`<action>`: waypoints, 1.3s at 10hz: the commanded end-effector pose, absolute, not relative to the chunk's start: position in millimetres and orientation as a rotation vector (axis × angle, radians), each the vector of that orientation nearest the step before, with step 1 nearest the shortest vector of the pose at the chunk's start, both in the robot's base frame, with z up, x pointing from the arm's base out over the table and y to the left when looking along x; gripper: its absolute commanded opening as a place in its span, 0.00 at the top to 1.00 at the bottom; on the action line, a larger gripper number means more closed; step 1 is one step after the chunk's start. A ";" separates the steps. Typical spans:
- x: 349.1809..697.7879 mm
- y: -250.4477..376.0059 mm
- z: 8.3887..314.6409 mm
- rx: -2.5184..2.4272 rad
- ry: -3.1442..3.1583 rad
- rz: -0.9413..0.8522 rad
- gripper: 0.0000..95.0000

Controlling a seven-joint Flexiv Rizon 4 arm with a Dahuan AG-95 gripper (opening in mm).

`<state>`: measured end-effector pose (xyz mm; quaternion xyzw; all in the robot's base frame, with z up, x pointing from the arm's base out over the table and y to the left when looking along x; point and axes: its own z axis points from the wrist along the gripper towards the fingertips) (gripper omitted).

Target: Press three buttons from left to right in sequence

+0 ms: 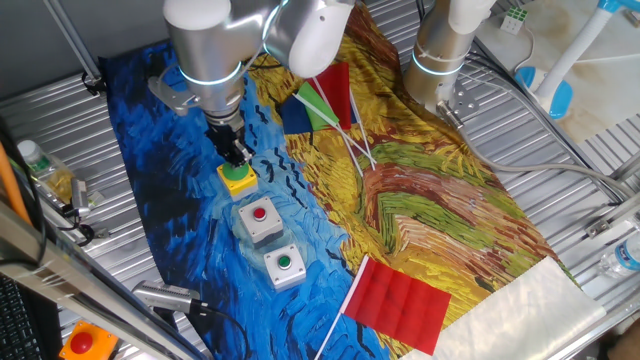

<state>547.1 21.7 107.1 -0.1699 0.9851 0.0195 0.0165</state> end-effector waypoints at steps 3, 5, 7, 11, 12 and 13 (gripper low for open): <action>542.8 22.3 134.4 -0.524 3.061 0.058 1.00; 542.8 22.3 134.5 -0.526 3.059 0.059 1.00; 542.8 22.3 134.6 -0.526 3.058 0.063 1.00; 542.8 22.3 134.6 -0.521 3.064 0.061 1.00; 542.8 22.3 134.6 -0.522 3.064 0.061 1.00; 542.8 22.3 134.6 -0.522 3.065 0.061 1.00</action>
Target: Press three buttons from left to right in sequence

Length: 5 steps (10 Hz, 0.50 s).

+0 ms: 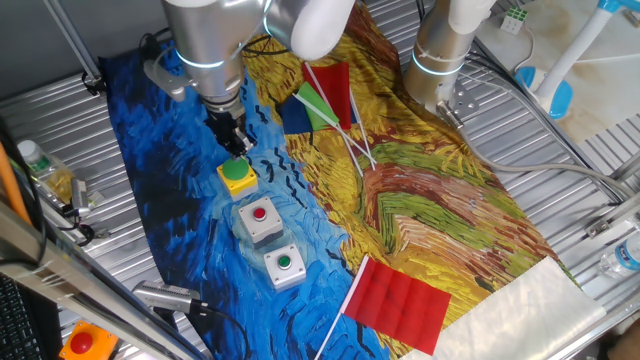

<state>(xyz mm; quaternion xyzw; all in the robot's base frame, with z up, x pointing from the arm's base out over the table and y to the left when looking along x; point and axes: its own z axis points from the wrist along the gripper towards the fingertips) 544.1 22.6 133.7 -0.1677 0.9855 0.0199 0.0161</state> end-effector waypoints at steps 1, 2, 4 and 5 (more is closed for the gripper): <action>542.8 22.3 134.6 -0.521 3.065 0.061 1.00; 542.8 22.3 134.6 -0.519 3.065 0.061 1.00; 542.7 22.8 134.4 -0.516 3.066 0.061 1.00; 542.7 23.2 134.3 -0.513 3.067 0.060 1.00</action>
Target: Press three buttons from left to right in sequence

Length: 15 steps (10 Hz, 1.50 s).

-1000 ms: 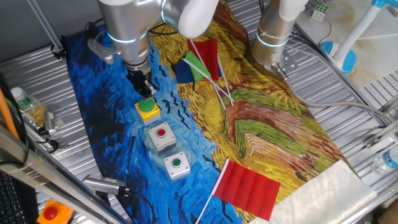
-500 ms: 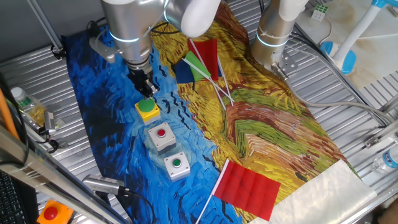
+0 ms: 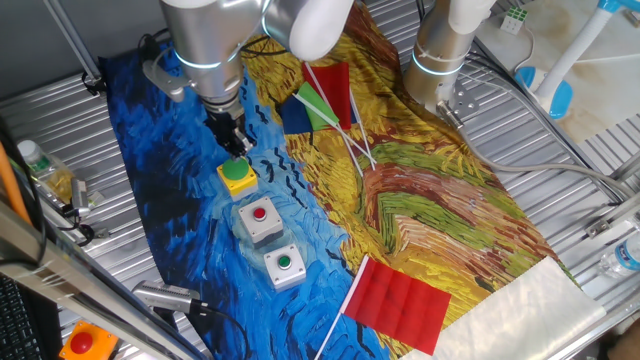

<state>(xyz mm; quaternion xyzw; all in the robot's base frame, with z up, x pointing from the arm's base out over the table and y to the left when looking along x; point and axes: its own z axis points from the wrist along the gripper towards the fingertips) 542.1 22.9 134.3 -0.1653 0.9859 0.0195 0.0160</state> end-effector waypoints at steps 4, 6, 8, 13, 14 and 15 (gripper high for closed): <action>542.4 24.6 133.8 -0.500 3.077 0.070 1.00; 542.1 24.8 135.2 -0.551 3.087 0.081 1.00; 542.0 24.8 135.5 -0.595 3.086 0.083 0.80; 538.5 35.2 141.6 -0.530 3.109 0.078 0.60; 538.0 37.4 141.4 -0.524 3.110 0.078 0.60; 537.1 41.5 140.8 -0.513 3.112 0.080 0.60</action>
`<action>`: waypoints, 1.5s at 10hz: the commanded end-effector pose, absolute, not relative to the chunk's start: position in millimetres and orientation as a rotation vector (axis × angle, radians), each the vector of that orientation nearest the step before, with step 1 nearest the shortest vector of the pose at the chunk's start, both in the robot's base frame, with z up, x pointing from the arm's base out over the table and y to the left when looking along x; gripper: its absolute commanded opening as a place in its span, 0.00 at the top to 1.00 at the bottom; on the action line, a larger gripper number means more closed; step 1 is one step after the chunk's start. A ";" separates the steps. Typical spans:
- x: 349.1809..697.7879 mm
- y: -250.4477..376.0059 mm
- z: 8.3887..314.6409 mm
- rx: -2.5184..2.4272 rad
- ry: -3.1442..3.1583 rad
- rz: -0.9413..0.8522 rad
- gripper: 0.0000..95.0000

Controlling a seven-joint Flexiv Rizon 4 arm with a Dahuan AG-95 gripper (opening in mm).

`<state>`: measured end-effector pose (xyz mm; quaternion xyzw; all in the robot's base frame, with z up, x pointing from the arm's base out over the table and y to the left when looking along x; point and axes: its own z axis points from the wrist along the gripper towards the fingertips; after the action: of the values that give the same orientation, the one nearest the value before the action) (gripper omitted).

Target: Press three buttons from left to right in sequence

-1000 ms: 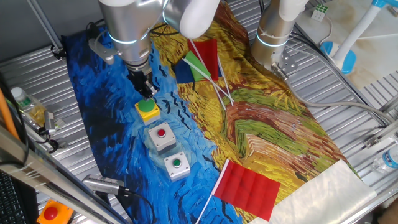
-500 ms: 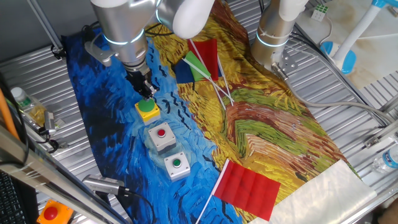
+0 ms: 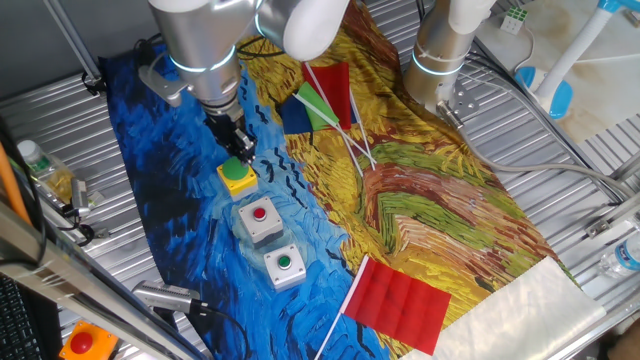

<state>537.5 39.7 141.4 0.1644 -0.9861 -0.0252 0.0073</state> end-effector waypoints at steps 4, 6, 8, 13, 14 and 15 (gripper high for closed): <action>533.4 52.2 144.9 0.488 -3.090 -0.084 0.60; 533.9 54.0 146.1 0.497 -3.087 -0.081 0.40; 534.0 54.1 146.2 0.493 -3.085 -0.078 0.40; 534.1 54.1 146.2 0.483 -3.079 -0.077 0.60; 534.1 54.1 146.2 0.482 -3.079 -0.077 0.60; 534.1 54.1 146.2 0.468 -3.079 -0.069 0.60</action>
<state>533.8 54.2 145.9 0.1511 -0.9881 -0.0236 0.0136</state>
